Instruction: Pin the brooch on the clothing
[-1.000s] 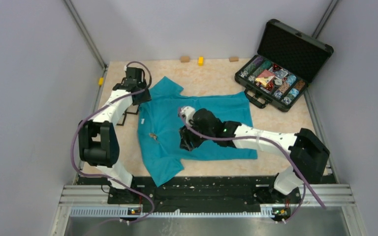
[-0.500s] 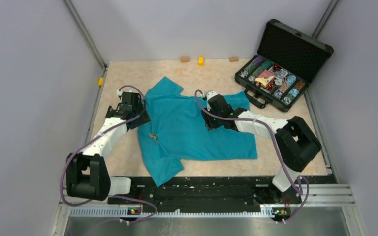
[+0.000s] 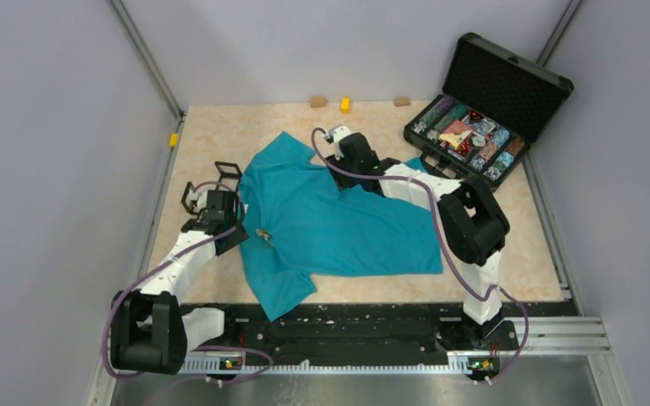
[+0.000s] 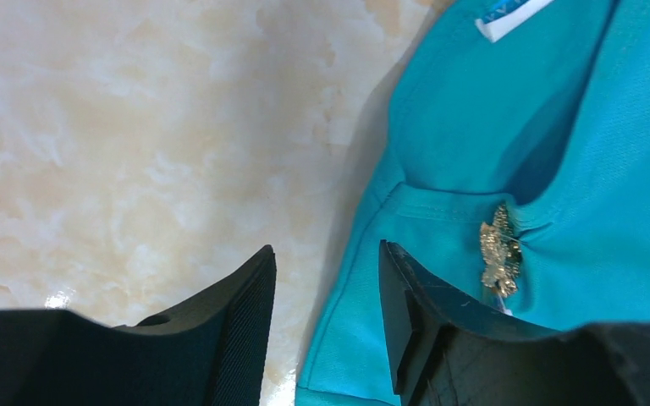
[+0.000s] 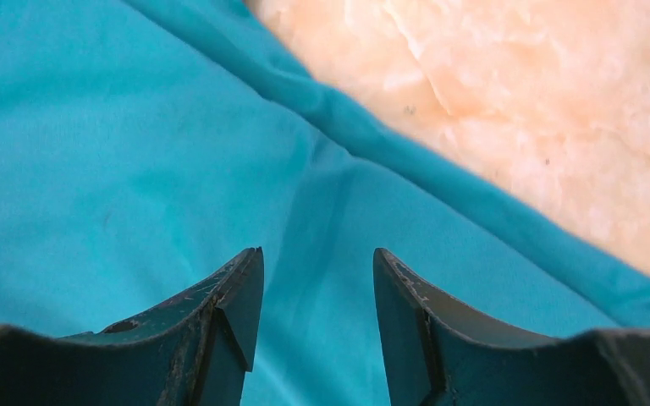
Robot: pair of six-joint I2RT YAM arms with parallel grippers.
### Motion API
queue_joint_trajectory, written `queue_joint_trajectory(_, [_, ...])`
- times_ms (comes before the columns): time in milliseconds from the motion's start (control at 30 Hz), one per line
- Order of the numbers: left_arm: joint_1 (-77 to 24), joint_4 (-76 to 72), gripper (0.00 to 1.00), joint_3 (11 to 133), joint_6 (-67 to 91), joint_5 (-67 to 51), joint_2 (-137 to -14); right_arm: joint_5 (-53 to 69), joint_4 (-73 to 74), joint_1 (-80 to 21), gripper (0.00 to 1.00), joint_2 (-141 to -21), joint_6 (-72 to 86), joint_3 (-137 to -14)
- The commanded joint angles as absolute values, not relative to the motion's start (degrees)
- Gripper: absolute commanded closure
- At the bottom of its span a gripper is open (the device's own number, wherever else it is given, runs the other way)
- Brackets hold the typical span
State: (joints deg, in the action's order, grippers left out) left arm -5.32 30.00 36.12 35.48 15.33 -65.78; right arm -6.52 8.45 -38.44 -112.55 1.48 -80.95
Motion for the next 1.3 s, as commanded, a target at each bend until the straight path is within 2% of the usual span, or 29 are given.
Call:
queue_joint_trajectory(0, [-3.6, 25.8, 0.49, 34.2, 37.3, 13.0, -65.7, -6.4, 7.4, -37.9, 0.48, -117.3, -2.1, -87.4])
queue_joint_trajectory(267, [-2.1, 19.2, 0.51, 31.1, 38.6, 6.1, -67.4, -8.6, 8.2, -37.8, 0.50, -122.8, -3.2, -92.2])
queue_joint_trajectory(367, [-1.5, 16.6, 0.56, 30.4, 39.3, 3.9, -68.7, -8.5, 8.3, -37.6, 0.55, -123.9, -3.6, -92.9])
queue_joint_trajectory(433, [-1.2, 15.5, 0.62, 29.9, 39.6, 3.8, -69.8, -8.4, 8.4, -37.5, 0.61, -124.5, -3.6, -93.4])
queue_joint_trajectory(500, [-0.6, 15.5, 0.75, 29.7, 39.9, 4.2, -71.0, -8.3, 8.4, -37.4, 0.67, -124.8, -3.4, -93.5])
queue_joint_trajectory(533, [-0.4, 15.6, 0.84, 29.3, 40.5, 4.3, -71.1, -8.3, 8.4, -37.3, 0.71, -124.9, -3.4, -93.5])
queue_joint_trajectory(600, [1.8, 14.9, 0.96, 27.8, 41.5, 3.9, -70.3, -8.3, 8.4, -37.0, 0.85, -125.0, -3.1, -93.5])
queue_joint_trajectory(667, [3.1, 14.7, 1.00, 26.9, 41.9, 3.8, -69.1, -8.4, 8.5, -36.6, 0.96, -125.3, -2.8, -93.4])
queue_joint_trajectory(733, [4.1, 16.0, 1.00, 26.8, 41.8, 3.9, -68.3, -8.6, 8.7, -36.2, 1.00, -125.7, -2.4, -93.5])
queue_joint_trajectory(1167, [7.0, 19.7, 0.99, 26.2, 40.7, 0.8, -64.3, -6.2, 11.3, -33.9, 1.00, -127.9, -0.9, -95.7])
queue_joint_trajectory(1200, [7.0, 19.8, 0.95, 26.6, 40.4, 0.4, -64.4, -5.4, 11.8, -33.9, 0.97, -127.7, -1.0, -96.2])
queue_joint_trajectory(1267, [7.0, 20.5, 0.84, 28.1, 39.4, 0.3, -64.3, -3.7, 12.8, -34.0, 0.81, -126.7, -1.4, -96.9])
